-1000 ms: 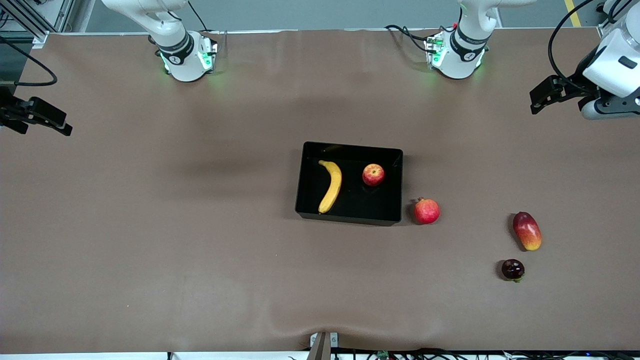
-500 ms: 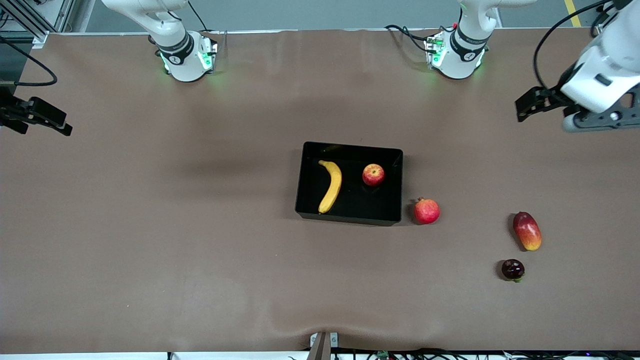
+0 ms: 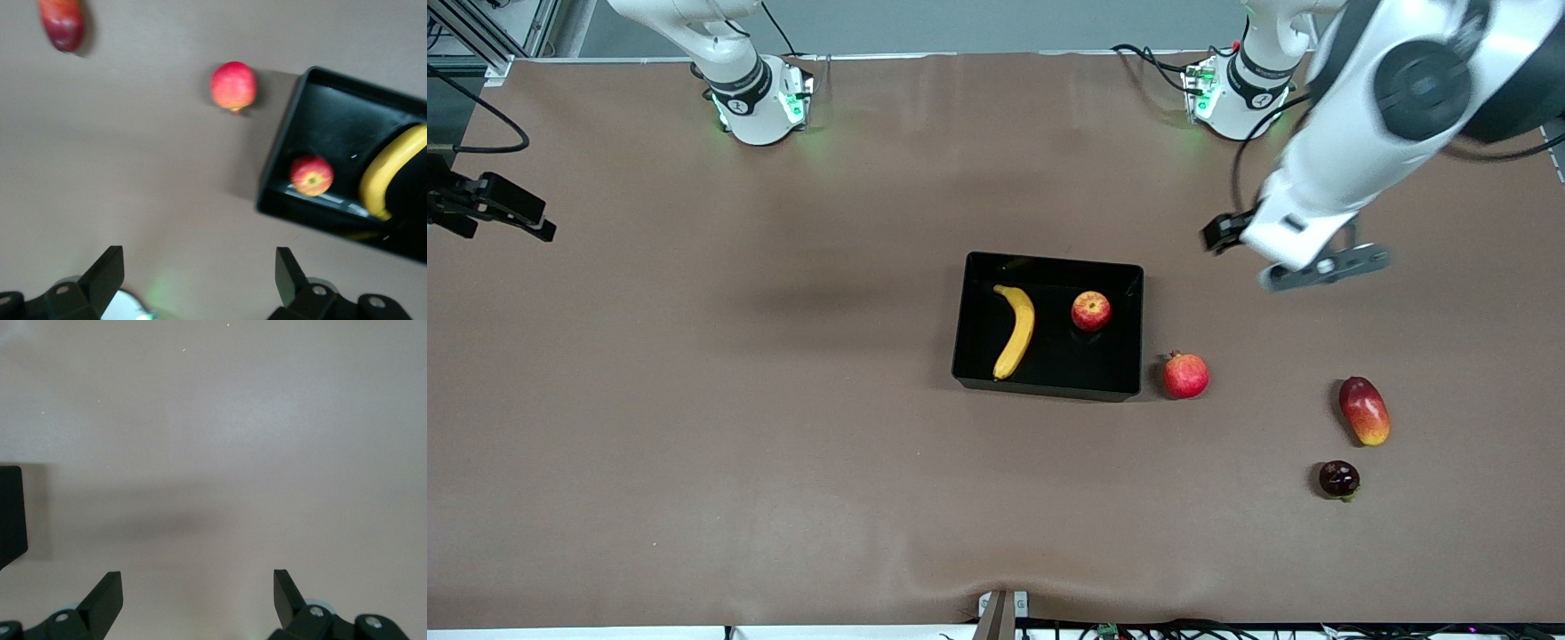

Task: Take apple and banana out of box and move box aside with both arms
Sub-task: 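Move the left gripper over the small red apple in the black tray, then lower the left gripper and grasp the small red apple, then carry the apple out of the tray beside the mango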

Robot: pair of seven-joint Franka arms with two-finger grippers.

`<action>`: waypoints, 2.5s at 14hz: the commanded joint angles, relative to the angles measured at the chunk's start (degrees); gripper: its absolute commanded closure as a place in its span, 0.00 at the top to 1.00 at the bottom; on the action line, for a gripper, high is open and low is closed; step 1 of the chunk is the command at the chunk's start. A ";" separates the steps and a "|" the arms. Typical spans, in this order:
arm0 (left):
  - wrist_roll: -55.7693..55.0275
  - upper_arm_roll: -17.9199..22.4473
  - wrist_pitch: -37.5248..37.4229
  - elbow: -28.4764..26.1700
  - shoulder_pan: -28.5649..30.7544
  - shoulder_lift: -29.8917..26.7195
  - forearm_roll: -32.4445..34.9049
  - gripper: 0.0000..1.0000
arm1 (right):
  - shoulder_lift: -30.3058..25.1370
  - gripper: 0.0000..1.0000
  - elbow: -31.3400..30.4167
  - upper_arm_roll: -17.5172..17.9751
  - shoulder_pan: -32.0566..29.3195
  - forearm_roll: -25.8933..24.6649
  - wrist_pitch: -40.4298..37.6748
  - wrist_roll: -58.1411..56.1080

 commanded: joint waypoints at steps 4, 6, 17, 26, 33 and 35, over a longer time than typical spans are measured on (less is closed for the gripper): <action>-12.95 -1.51 10.61 1.23 -4.86 9.77 0.21 1.00 | 0.55 1.00 1.06 0.08 0.47 -0.67 -0.58 0.41; -15.69 -1.68 12.02 1.23 -6.71 12.85 4.67 1.00 | 0.55 1.00 1.06 0.08 0.47 -0.67 -0.58 0.41; -27.46 -1.59 21.87 -0.52 -14.02 28.06 14.45 1.00 | 0.55 1.00 1.06 0.08 0.55 -0.67 -0.58 0.41; -30.82 -1.59 25.56 -5.89 -13.84 29.12 17.00 0.79 | 0.64 1.00 1.06 0.08 0.55 -0.67 -0.58 0.41; -30.56 -1.77 23.55 -2.03 -13.58 25.53 16.21 0.00 | 0.64 1.00 1.06 0.17 0.64 -0.67 -0.58 0.41; -29.77 -1.86 20.57 0.60 -12.70 22.37 15.95 0.00 | 0.64 1.00 1.06 0.08 0.64 -0.67 -0.58 0.41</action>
